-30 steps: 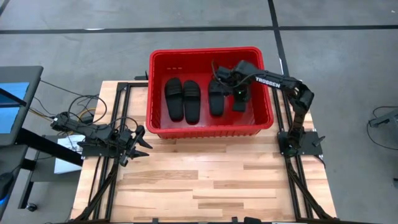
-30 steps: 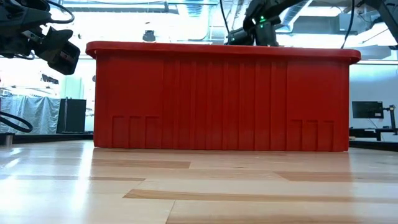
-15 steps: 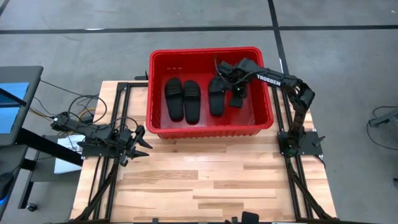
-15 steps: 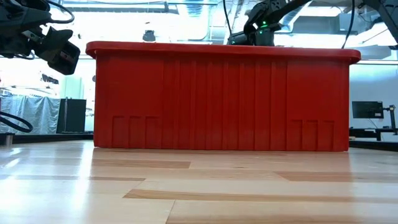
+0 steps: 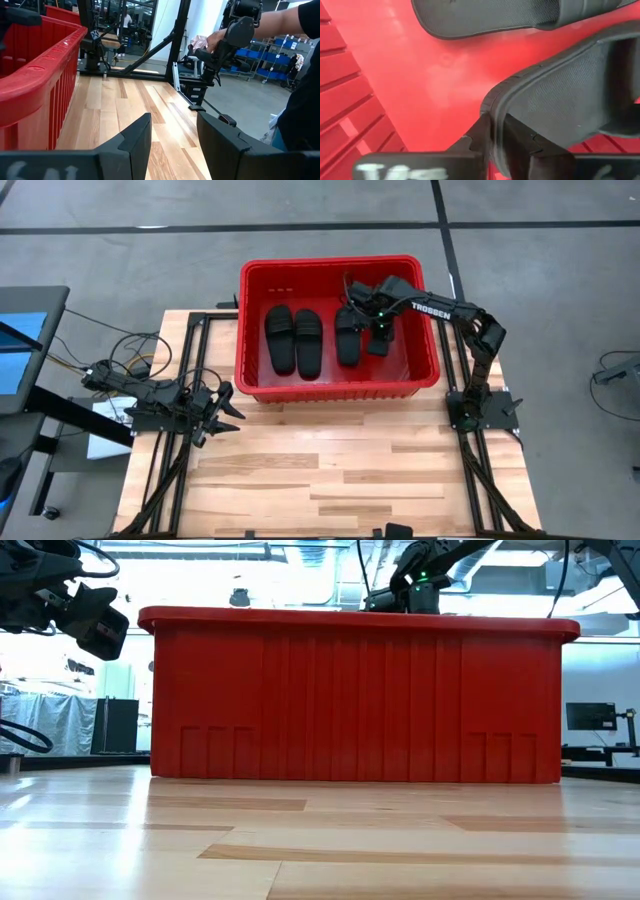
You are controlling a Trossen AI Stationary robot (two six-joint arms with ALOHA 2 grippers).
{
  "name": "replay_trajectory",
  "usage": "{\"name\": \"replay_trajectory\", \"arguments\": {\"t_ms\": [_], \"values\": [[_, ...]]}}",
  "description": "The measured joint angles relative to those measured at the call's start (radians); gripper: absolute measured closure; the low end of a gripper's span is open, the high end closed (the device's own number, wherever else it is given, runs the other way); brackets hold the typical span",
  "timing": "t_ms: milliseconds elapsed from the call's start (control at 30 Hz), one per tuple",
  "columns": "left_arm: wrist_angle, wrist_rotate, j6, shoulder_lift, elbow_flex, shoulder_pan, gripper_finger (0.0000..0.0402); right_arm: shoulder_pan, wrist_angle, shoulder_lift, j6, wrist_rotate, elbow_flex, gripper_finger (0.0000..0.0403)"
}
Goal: Pick and place slides into bin
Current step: Put the slipper into the bin
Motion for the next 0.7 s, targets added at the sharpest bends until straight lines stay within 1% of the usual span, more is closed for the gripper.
{"name": "replay_trajectory", "arguments": {"t_ms": [167, 400, 700], "values": [[0.000, 0.000, 0.000, 0.000, 0.000, 0.000, 0.0253, 0.000, 0.000, 0.000, 0.000, 0.000, 0.000, 0.0345], [0.000, 0.000, 0.000, 0.000, 0.000, 0.000, 0.0253, 0.000, 0.002, 0.000, 0.008, 0.000, -0.005, 0.0341], [0.000, 0.000, 0.000, 0.000, 0.000, 0.000, 0.0253, 0.000, 0.008, 0.000, 0.024, 0.001, -0.125, 0.0340]]}}
